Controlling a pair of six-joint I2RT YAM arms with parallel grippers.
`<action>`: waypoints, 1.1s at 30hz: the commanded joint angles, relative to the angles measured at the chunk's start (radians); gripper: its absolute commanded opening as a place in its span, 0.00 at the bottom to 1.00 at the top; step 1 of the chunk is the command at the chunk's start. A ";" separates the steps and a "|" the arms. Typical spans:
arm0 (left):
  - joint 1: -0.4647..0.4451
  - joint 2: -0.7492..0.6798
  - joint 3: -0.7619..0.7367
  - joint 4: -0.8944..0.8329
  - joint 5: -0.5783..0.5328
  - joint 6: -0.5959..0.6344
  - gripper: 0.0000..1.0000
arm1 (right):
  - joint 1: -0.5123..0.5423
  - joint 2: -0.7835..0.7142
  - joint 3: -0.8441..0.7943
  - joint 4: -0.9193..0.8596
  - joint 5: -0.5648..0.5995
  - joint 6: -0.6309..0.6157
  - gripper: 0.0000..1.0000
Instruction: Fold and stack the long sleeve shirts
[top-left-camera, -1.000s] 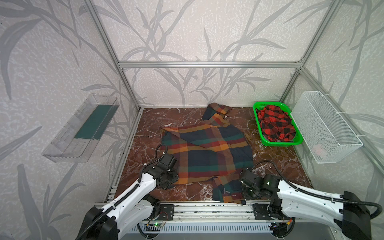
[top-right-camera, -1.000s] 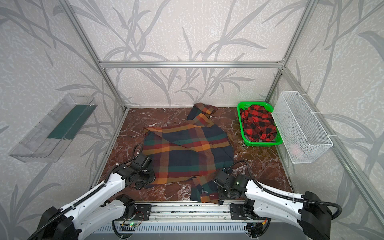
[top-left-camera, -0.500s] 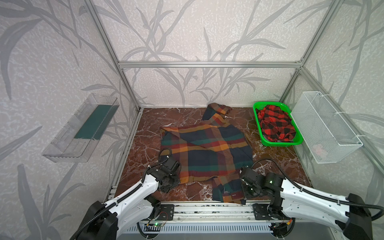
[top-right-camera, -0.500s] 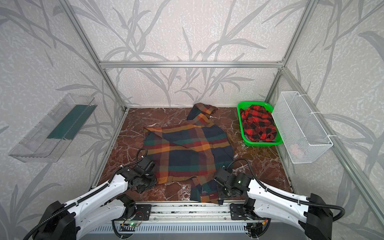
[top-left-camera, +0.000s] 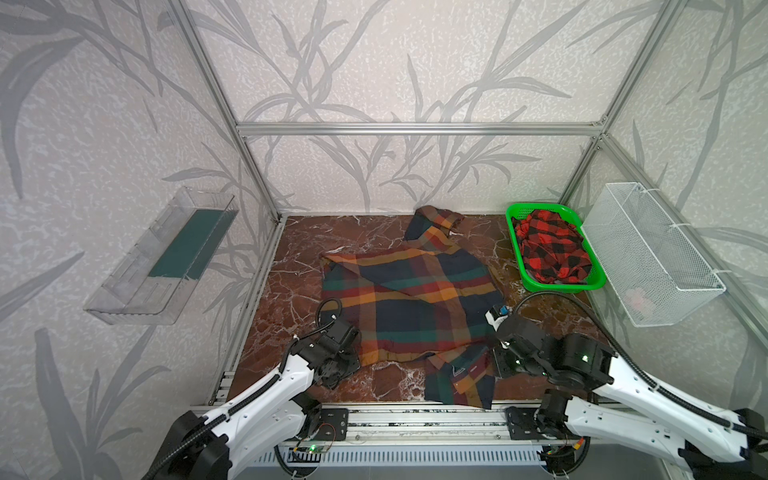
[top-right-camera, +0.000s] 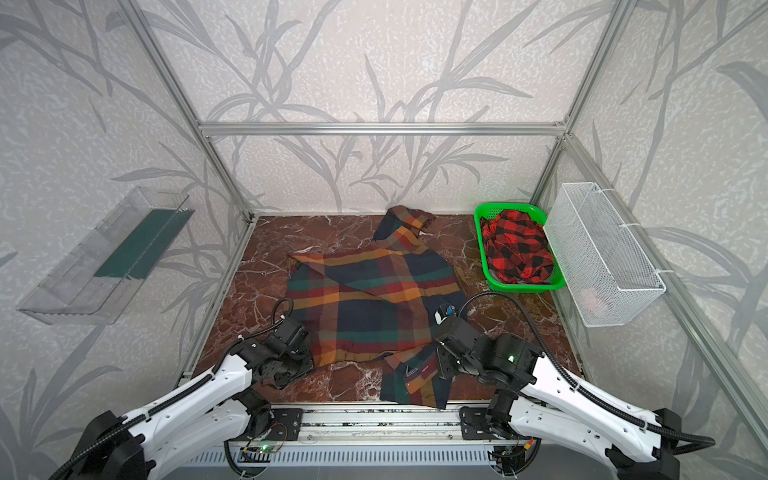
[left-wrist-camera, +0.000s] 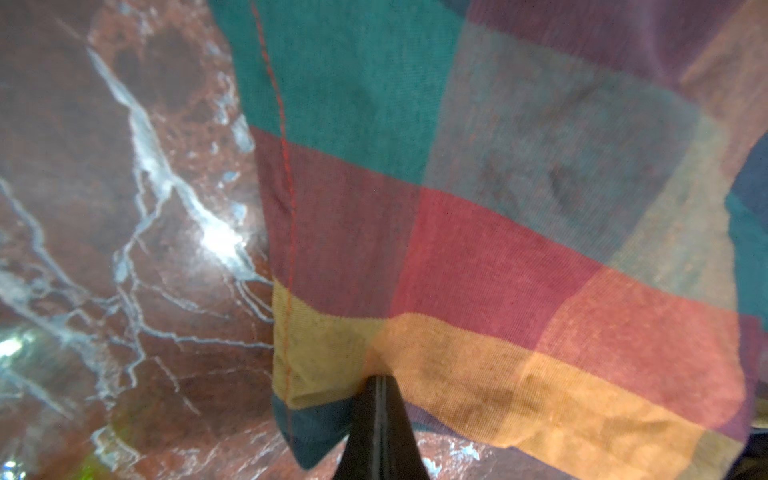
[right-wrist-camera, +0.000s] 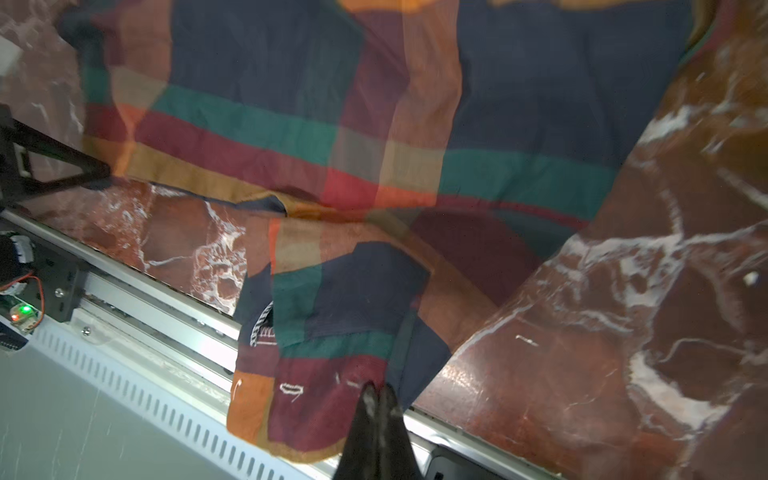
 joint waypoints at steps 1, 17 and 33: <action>-0.006 -0.044 -0.002 -0.081 -0.007 -0.015 0.00 | 0.007 -0.015 0.125 -0.038 0.128 -0.124 0.00; -0.007 -0.134 0.267 -0.335 -0.098 0.056 0.00 | 0.005 -0.062 0.529 0.042 0.179 -0.450 0.00; -0.022 0.052 0.176 -0.197 -0.212 0.006 0.28 | 0.007 -0.081 0.519 0.078 0.065 -0.493 0.00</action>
